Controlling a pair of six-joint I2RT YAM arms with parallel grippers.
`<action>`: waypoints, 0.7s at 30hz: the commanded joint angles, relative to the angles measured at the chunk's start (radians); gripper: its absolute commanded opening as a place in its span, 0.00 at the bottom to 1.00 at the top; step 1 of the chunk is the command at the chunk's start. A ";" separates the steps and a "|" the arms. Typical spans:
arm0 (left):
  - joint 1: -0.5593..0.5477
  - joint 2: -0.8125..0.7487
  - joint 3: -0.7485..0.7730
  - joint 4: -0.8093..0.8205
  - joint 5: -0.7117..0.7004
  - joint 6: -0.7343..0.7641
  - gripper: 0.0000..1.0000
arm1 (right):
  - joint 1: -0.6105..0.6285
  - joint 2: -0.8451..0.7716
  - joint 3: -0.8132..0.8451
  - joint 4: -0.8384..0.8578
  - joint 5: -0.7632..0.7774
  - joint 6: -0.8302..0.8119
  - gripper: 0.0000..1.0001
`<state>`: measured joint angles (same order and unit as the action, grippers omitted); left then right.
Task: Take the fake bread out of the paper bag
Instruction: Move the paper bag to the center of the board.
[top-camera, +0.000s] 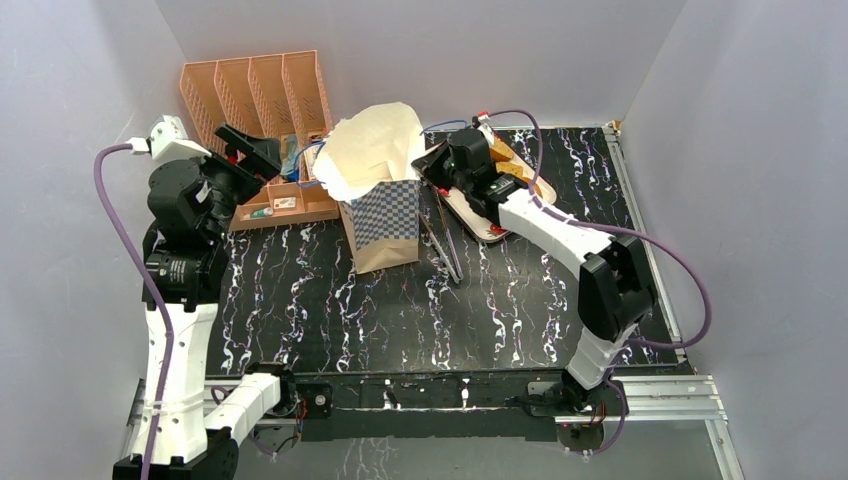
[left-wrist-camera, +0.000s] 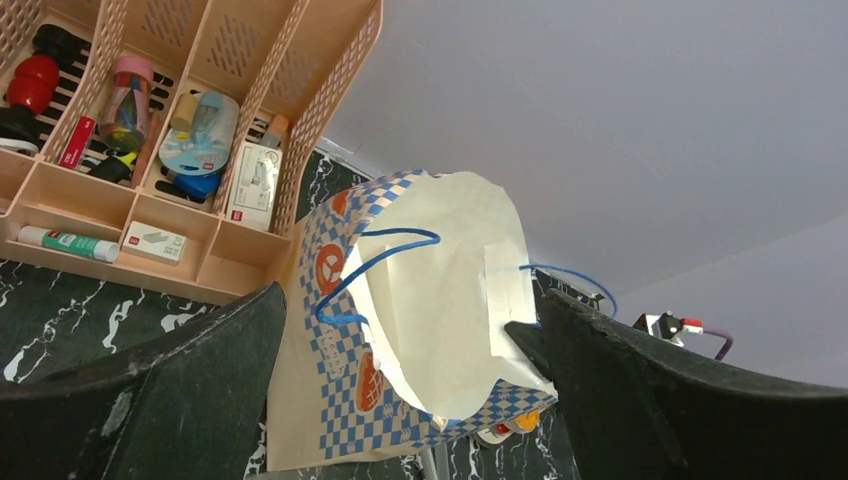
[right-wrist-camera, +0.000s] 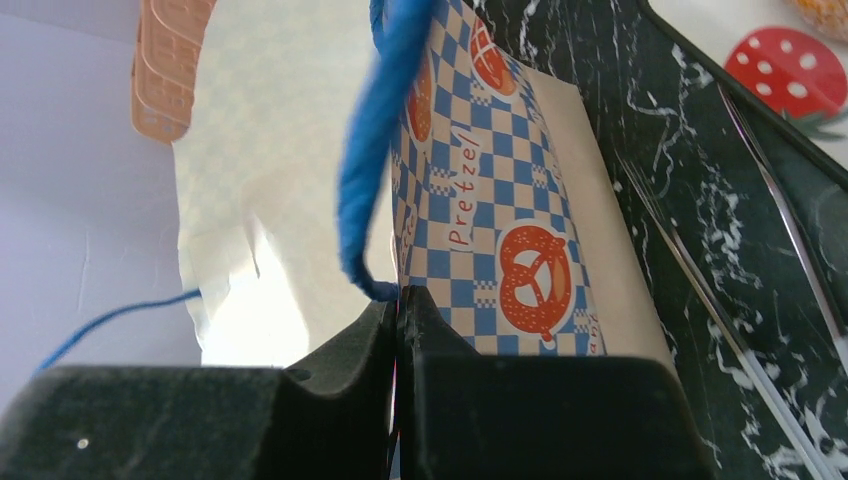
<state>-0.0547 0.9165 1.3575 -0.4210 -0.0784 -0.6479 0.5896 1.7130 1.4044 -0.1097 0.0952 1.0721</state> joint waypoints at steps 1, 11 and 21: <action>0.001 0.021 0.027 -0.011 -0.031 0.023 0.98 | -0.014 0.087 0.112 0.052 0.018 -0.056 0.00; 0.000 0.012 0.021 -0.023 -0.051 0.019 0.98 | -0.019 0.152 0.212 0.030 -0.006 -0.114 0.23; 0.001 0.003 -0.015 0.002 -0.044 -0.002 0.98 | -0.017 0.089 0.259 -0.052 -0.028 -0.243 0.77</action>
<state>-0.0547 0.9325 1.3571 -0.4496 -0.1158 -0.6464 0.5732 1.8637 1.6009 -0.1490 0.0719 0.9131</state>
